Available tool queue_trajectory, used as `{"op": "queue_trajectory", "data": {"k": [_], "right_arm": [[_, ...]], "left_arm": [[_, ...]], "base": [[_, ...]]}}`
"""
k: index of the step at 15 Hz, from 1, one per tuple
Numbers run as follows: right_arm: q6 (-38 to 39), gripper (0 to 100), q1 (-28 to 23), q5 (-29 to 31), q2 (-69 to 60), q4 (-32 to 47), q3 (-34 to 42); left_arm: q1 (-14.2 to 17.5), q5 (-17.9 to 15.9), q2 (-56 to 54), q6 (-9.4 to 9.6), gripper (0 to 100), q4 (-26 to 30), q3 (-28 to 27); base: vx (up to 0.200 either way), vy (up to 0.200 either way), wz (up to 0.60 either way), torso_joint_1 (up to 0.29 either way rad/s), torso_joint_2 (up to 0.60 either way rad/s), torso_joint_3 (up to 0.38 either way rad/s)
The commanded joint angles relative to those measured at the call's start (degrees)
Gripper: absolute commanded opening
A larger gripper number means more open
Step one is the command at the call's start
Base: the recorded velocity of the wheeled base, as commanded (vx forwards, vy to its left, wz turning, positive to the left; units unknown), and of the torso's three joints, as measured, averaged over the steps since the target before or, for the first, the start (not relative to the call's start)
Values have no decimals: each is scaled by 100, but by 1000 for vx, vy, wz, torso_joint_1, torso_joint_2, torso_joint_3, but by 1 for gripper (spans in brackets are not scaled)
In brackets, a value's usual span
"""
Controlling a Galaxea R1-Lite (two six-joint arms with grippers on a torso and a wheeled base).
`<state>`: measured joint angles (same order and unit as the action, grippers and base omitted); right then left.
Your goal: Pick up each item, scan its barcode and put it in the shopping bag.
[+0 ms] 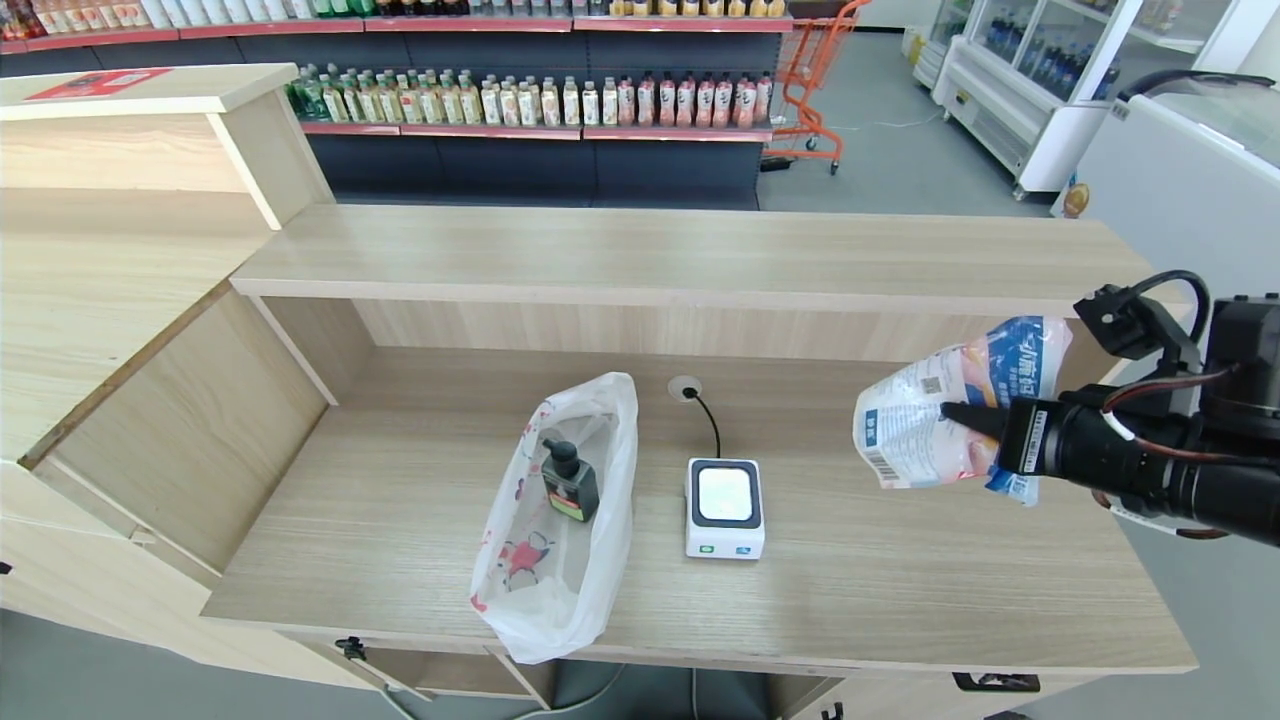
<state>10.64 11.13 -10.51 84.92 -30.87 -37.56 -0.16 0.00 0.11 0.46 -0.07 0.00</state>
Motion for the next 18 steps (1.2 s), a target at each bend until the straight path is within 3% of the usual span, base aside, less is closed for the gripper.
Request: {"op": "queue_trajectory", "data": {"k": [1,7,10,14,18], "right_arm": [[8,0,3,-30,-37,2,-15],[201,0,47,-347,-19,134,-41],[307,0,346,-470,51,573,-287],[825,0,1146,-496,332,1408,-937],[1036,0,1471,-496,780,1821,-1113]], "left_arm": [[-2,0,-2,-2,100,-1,0],[7,0,-2,15,100,-1,0],[7,0,-2,24,100,-1,0],[-2,0,-2,77,100,-1,0],[-2,9,-2,15,100,-1,0]], "base": [[0,200,0,2,2,2],[0,200,0,6,4,2],[0,200,0,-9,-2,5],[0,200,0,2,0,4],[0,0,0,0,0,0]]}}
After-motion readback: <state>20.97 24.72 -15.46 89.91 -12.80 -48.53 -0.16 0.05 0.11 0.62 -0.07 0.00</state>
